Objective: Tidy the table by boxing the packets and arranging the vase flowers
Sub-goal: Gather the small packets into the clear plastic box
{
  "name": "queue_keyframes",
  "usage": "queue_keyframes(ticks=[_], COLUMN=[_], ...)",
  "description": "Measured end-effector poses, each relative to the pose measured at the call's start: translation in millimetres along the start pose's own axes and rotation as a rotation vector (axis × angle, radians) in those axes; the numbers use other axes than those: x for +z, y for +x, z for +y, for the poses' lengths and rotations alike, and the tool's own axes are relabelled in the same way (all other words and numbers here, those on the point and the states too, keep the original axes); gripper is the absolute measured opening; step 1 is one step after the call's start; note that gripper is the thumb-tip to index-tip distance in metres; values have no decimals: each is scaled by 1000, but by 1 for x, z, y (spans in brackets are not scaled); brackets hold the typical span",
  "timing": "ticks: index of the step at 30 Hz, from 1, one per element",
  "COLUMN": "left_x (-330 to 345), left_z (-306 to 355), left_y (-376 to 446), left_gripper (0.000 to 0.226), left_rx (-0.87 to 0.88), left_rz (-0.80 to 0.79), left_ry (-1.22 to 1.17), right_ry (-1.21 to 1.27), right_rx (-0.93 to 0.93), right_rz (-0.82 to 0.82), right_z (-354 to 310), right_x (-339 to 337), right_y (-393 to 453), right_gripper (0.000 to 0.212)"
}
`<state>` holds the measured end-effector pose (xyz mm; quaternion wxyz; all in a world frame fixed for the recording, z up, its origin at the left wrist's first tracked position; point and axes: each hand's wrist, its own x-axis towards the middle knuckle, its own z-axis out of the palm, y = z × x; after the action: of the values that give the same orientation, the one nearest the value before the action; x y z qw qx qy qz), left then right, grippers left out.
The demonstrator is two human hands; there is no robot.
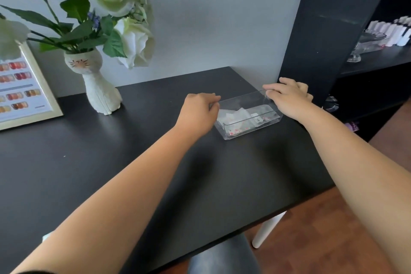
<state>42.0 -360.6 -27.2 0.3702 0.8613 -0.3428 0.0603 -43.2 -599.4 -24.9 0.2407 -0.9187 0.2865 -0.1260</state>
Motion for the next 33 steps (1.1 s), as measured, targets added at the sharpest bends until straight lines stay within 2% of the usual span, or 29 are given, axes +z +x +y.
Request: queue_keyframes(ticks=[6, 12, 15, 18, 20, 22, 24, 26, 28, 30, 33], left_x=[-67, -160, -191, -208, -213, -213, -208, -202, -197, -196, -198], left_z=[-33, -88, -111, -127, -135, -141, -145, -146, -146, -146, -144], left_y=[-44, -126, -170, -209, -232, -251, -265, -273, -275, -274, -270], left_gripper=[28, 25, 34, 48, 52, 51, 48, 37, 25, 21, 22], left_rx=[24, -131, -238, -334, -385, -417, -427, -423, -419, -412, -413], left_rz=[22, -208, -262, -314, -356, -398, -379, -292, -228, -187, -171], left_ry=[22, 23, 143, 210, 236, 275, 292, 270, 219, 174, 114], right_ry=[-52, 68, 80, 119, 89, -36, -113, -107, -96, -39, 66], right_rx=[-154, -464, -659, -782, -754, -706, -649, -606, -618, -621, -605], right_rz=[24, 70, -66, -370, -561, -681, -712, -663, -596, -557, -592], right_z=[-44, -118, -153, -178, -188, -192, -190, -186, -183, -183, -181], right_x=[7, 43, 69, 92, 104, 116, 125, 132, 137, 139, 140], right_y=[-23, -70, -107, -144, -165, -182, -195, -202, -207, -210, -212], right_gripper=[33, 23, 23, 22, 16, 31, 49, 59, 55, 42, 19])
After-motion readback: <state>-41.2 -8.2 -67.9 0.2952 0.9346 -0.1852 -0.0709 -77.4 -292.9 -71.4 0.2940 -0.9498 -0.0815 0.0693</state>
